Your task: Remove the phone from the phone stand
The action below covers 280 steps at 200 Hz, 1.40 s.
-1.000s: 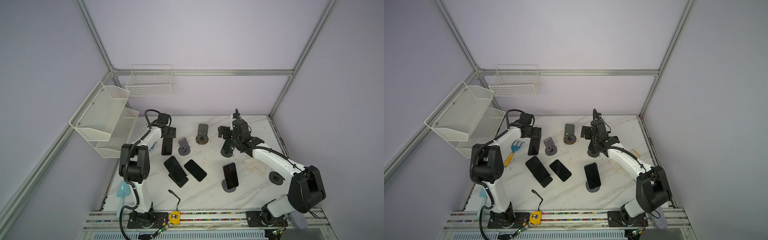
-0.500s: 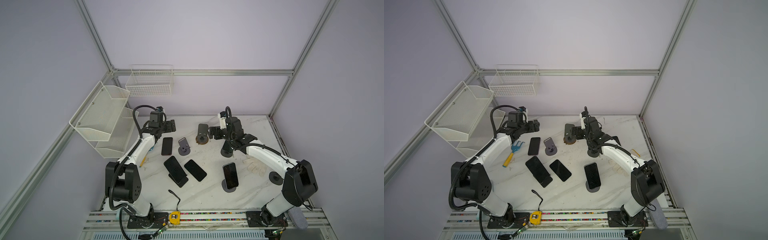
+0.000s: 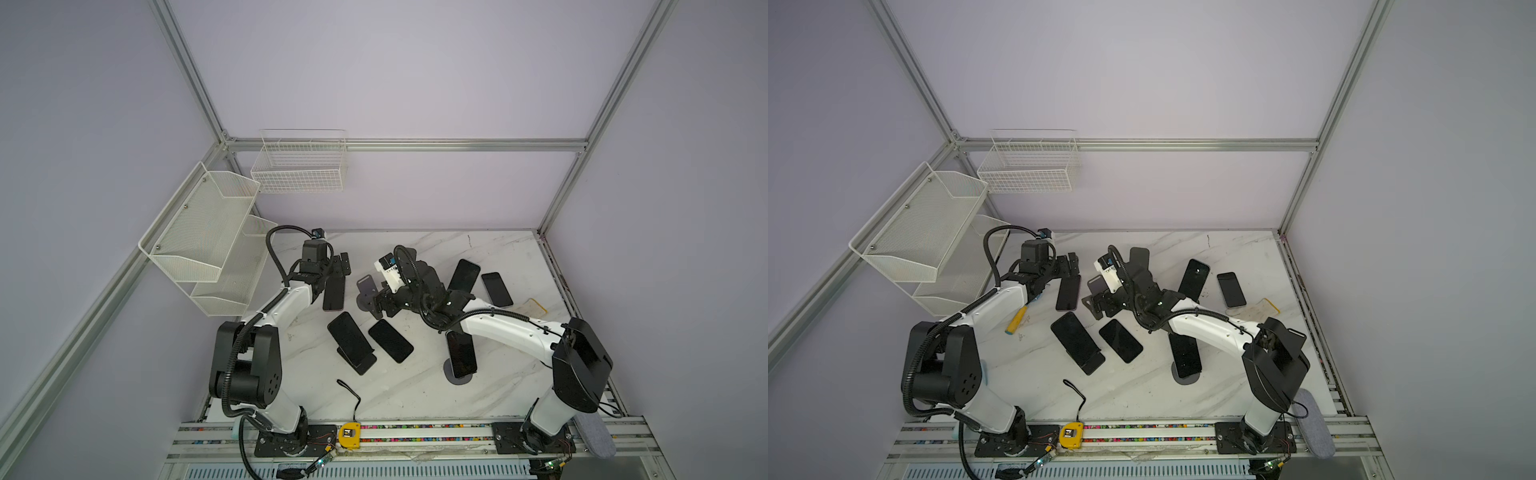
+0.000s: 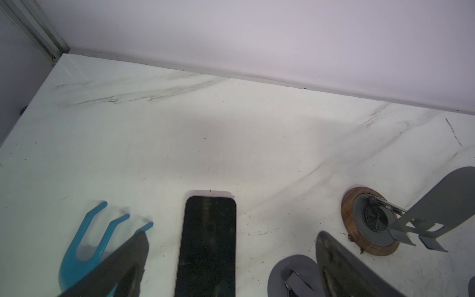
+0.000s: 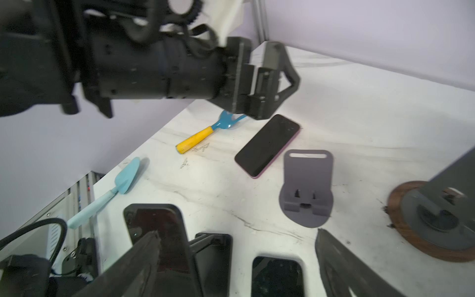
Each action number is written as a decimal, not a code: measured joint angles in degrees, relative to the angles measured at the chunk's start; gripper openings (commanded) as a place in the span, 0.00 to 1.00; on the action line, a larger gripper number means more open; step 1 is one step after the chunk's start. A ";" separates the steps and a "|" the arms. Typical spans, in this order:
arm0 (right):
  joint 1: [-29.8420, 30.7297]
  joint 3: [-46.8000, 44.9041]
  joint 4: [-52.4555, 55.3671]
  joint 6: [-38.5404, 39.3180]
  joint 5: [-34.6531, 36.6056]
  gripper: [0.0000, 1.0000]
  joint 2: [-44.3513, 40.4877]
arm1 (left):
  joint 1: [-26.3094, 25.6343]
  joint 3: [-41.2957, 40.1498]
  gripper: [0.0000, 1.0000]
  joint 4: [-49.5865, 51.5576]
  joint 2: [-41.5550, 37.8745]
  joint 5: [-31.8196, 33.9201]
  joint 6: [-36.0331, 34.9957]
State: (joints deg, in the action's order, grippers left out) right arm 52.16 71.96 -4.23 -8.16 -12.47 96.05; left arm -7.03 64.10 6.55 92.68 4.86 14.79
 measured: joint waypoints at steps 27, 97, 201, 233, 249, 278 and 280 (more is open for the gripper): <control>2.62 1.92 0.24 0.66 0.26 0.97 1.97 | 0.70 -1.09 1.00 -0.87 1.36 -1.18 -0.87; 9.53 9.77 3.65 -0.55 3.87 0.97 8.72 | 2.51 -4.55 1.00 -4.76 3.39 -3.61 -4.13; 13.75 12.48 7.04 -5.73 12.35 0.97 11.54 | 4.57 -5.49 1.00 -7.17 6.14 -6.80 -4.48; 15.41 13.55 7.98 -5.79 15.08 0.97 13.09 | 5.14 -5.49 1.00 -6.99 6.73 -6.93 -4.35; 15.96 14.19 8.74 -5.79 16.74 0.97 13.92 | 5.27 -5.49 1.00 -7.17 6.73 -7.06 -4.35; 16.63 14.82 9.92 -5.81 19.34 0.95 15.26 | 5.29 -5.49 1.00 -6.86 6.73 -7.61 -4.35; 16.65 14.82 9.99 -5.86 19.47 0.95 15.30 | 5.29 -5.49 1.00 -6.84 6.73 -7.63 -4.35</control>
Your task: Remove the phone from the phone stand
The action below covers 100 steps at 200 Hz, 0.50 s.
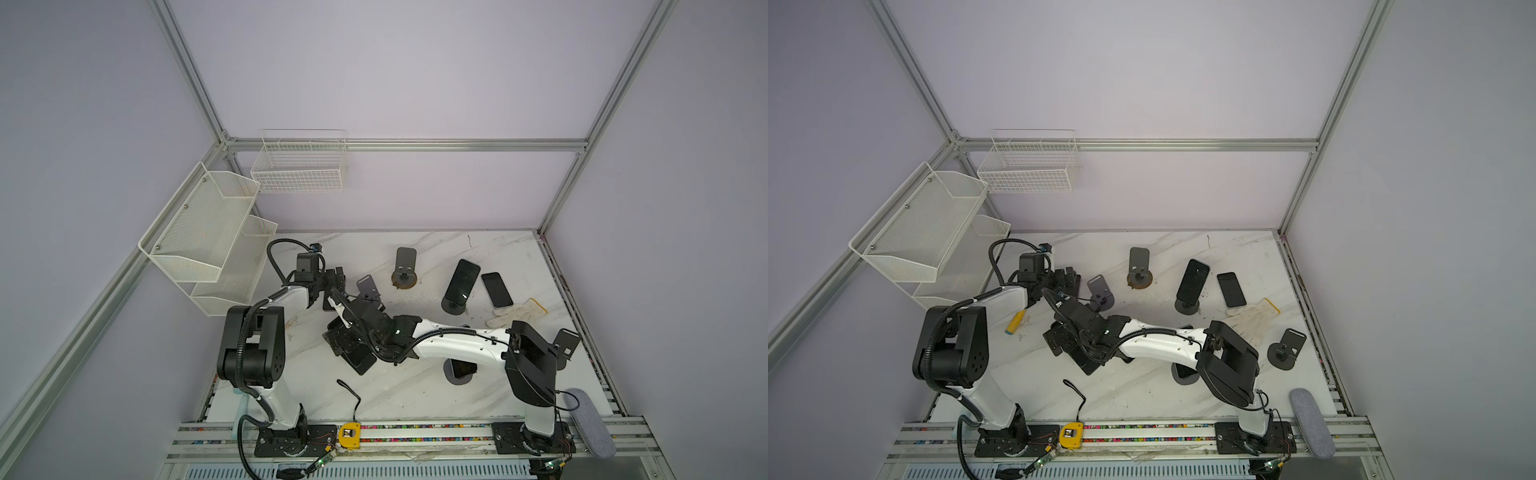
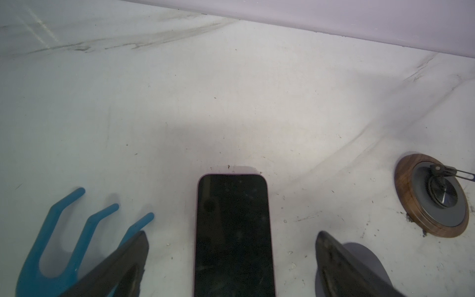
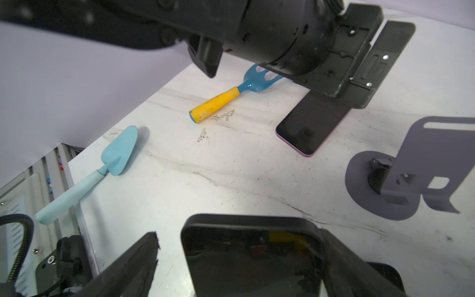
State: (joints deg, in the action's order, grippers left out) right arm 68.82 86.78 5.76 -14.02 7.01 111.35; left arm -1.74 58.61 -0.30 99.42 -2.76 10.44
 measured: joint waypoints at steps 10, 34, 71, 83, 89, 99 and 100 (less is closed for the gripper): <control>0.24 0.00 0.28 -0.11 0.76 0.95 0.24 | 0.02 0.00 1.00 0.00 0.02 -0.02 0.00; 0.98 0.00 1.07 -0.63 2.67 0.92 0.37 | 0.11 0.00 1.00 0.02 0.00 -0.02 0.04; 1.38 0.00 1.22 -2.01 3.89 0.83 0.39 | 0.15 0.00 1.00 -0.04 0.00 -0.02 0.04; 1.38 -0.02 1.27 -2.43 4.33 0.83 0.42 | 0.17 0.00 1.00 -0.02 0.00 -0.02 0.04; 1.40 0.00 1.27 -2.51 4.57 0.83 0.44 | 0.17 0.00 1.00 -0.02 0.00 -0.02 0.04; 1.49 -0.02 1.27 -2.58 4.98 0.82 0.52 | 0.17 0.00 1.00 -0.02 0.00 -0.04 0.04; 1.49 0.00 1.27 -2.58 5.01 0.83 0.52 | 0.17 0.00 1.00 0.00 0.00 -0.04 0.04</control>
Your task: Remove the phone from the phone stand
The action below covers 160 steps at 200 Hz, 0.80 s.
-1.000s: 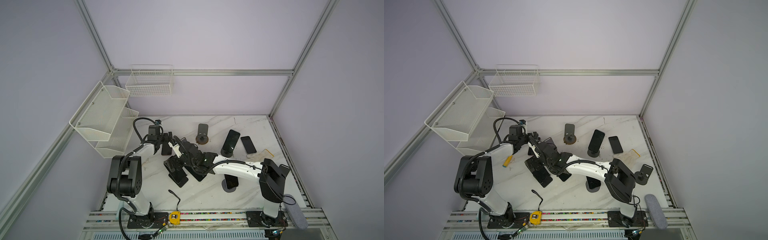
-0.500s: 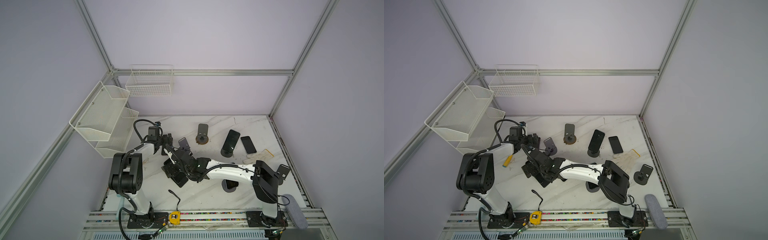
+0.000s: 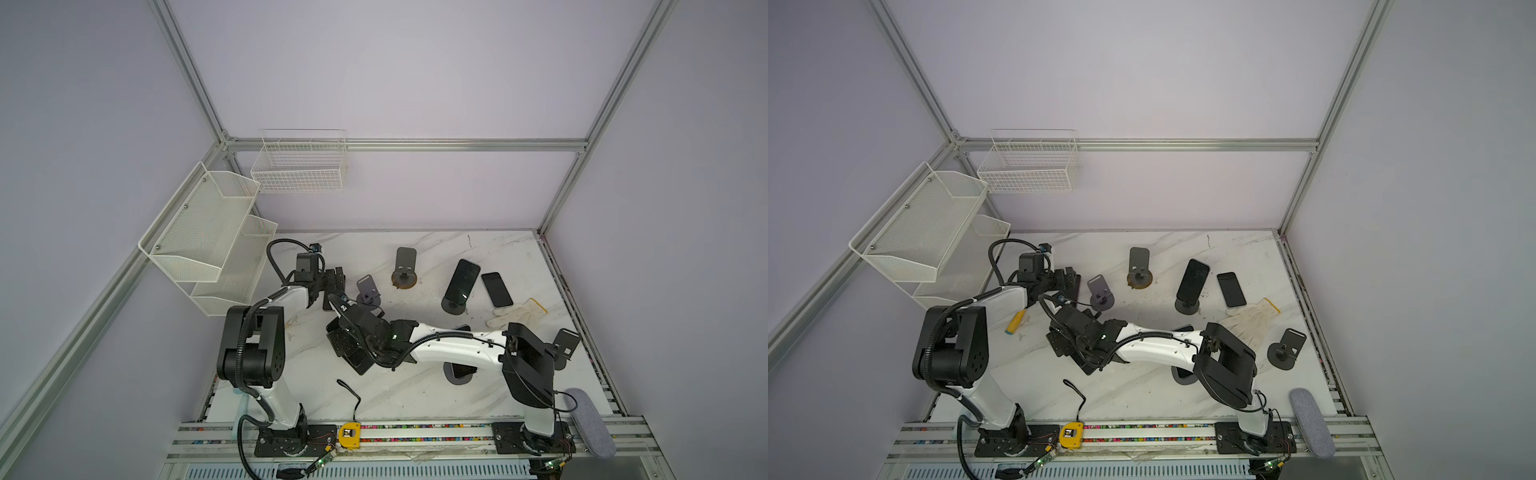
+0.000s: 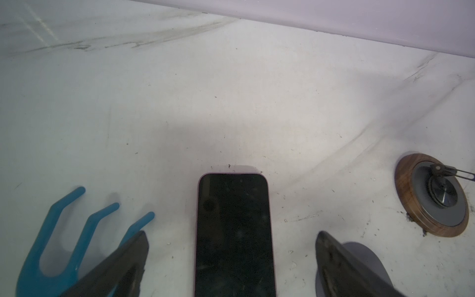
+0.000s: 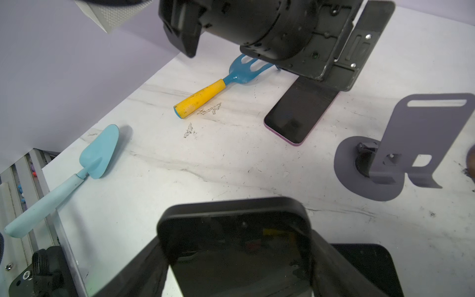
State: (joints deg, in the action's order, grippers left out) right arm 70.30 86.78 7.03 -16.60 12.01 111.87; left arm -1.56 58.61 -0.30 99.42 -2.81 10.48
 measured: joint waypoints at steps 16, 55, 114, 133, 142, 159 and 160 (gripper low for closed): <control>0.22 0.00 0.07 -0.09 0.98 0.83 0.35 | 0.00 0.00 1.00 0.07 0.00 -0.02 0.00; 0.57 0.50 1.09 0.15 2.82 0.83 1.92 | 0.00 0.00 1.00 0.66 0.02 -0.70 0.00; 0.68 1.07 2.01 0.70 4.92 0.73 2.47 | 0.00 0.00 1.00 0.59 0.02 -1.73 0.68; 0.70 1.09 2.05 0.63 4.90 0.70 2.47 | 0.00 0.00 1.00 0.48 0.00 -1.95 0.90; 0.70 1.11 2.12 0.63 4.90 0.69 2.47 | 0.00 0.00 1.00 0.31 0.00 -2.10 0.90; 0.70 1.16 2.19 0.66 4.90 0.68 2.47 | 0.00 0.00 1.00 0.20 0.00 -2.40 0.90; 0.70 1.16 2.21 0.66 4.90 0.68 2.47 | 0.00 0.00 1.00 0.20 0.00 -2.40 0.92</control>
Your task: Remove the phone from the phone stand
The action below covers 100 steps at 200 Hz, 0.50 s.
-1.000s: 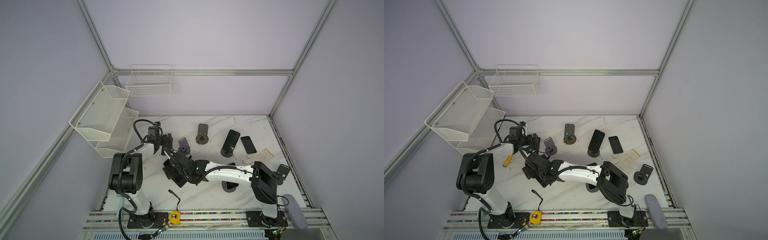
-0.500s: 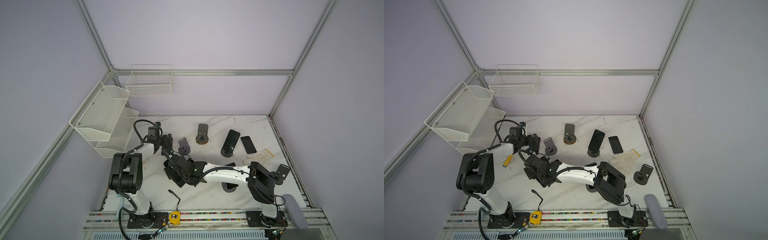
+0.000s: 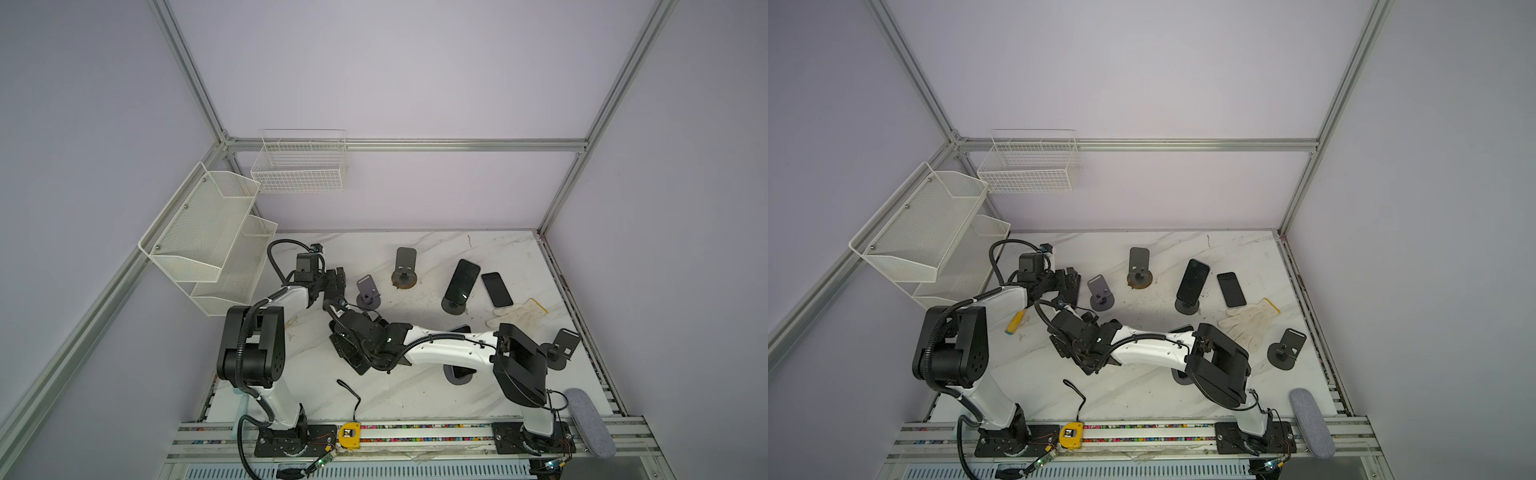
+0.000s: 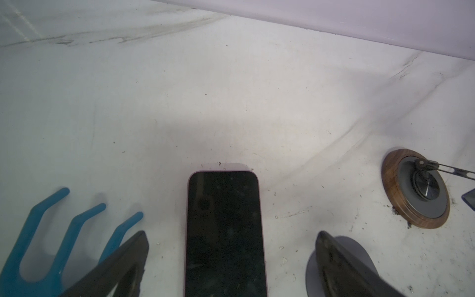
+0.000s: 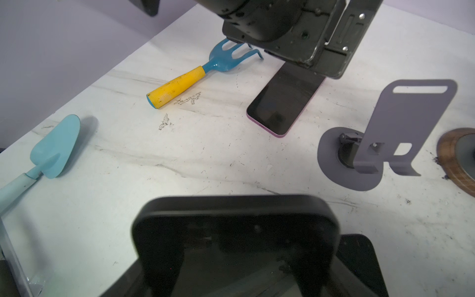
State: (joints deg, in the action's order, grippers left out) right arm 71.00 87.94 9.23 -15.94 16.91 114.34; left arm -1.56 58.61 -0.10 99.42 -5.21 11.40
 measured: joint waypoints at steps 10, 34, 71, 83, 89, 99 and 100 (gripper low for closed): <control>0.00 0.00 -0.02 0.04 -0.09 0.67 -0.02 | 0.00 0.00 1.00 0.00 0.00 -0.15 -0.02; 0.00 0.57 0.57 0.33 -0.63 0.65 -0.02 | 0.00 0.00 1.00 -0.02 0.00 -0.35 -0.02; 0.00 1.73 1.51 1.27 -1.51 0.65 -0.70 | 0.00 0.00 1.00 0.02 0.00 -0.46 -0.02; 0.00 1.73 2.12 1.57 -1.57 0.65 -1.60 | 0.00 0.00 1.00 0.09 0.00 -0.50 0.00; 0.00 1.73 2.25 1.86 -1.64 0.65 -2.19 | 0.00 0.00 1.00 0.17 0.00 -0.50 -0.02; 0.00 1.68 2.23 2.51 -1.66 0.65 -3.52 | 0.00 0.00 1.00 0.22 0.00 -0.52 -0.02; 0.00 1.68 2.23 2.56 -1.66 0.65 -3.61 | 0.00 0.00 1.00 0.22 0.00 -0.52 0.00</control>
State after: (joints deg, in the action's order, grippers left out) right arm 71.00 89.62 11.46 -13.39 15.25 110.74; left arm -1.56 58.61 0.12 99.42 -5.74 11.40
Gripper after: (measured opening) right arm 0.756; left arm 0.997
